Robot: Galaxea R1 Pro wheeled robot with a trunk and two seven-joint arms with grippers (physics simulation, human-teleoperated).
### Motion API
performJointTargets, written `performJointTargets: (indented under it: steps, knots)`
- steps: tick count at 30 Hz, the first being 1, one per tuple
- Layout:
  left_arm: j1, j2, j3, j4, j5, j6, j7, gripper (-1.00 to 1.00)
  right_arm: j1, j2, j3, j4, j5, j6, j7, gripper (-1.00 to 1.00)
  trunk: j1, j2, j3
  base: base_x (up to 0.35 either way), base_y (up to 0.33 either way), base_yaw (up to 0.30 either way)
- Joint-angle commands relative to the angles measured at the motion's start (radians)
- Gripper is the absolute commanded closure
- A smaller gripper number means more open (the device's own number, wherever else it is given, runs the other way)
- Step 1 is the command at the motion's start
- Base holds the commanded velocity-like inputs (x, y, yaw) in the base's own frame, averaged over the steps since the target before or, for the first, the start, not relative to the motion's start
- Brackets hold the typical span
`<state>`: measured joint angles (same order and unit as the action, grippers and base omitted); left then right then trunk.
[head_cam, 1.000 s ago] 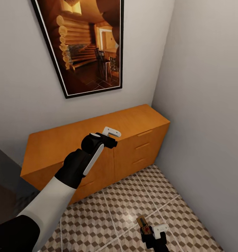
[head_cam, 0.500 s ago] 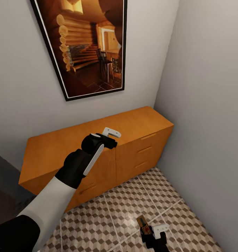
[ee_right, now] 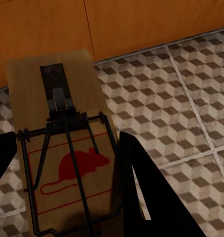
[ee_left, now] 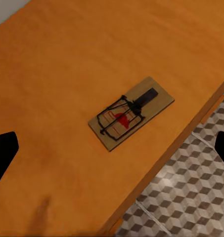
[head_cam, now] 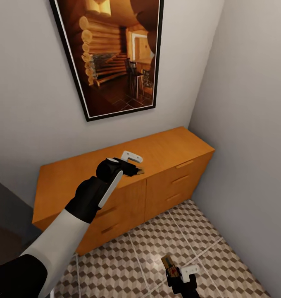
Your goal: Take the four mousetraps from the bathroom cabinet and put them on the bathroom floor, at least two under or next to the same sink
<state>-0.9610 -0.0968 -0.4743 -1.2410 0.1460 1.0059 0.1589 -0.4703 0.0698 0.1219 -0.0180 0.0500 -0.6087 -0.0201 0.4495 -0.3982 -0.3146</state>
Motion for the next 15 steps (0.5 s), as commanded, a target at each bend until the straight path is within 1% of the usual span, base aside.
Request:
performJointTargets:
  steps: [1, 15]
  knots:
    - [-0.001, 0.000, -0.001, 0.000, 0.010, 0.003, 0.010, -1.00, -0.001, 0.000, 0.001, 0.001, 0.004, -0.003, -0.002, 1.00, 0.001, -0.002, -0.002, 0.001, 0.083, 0.000]
    - [-0.001, 0.000, -0.004, 0.017, 0.010, 0.003, 0.010, -1.00, -0.001, 0.000, 0.001, 0.001, 0.004, -0.003, -0.003, 1.00, 0.001, -0.002, -0.002, 0.000, 0.011, 0.000]
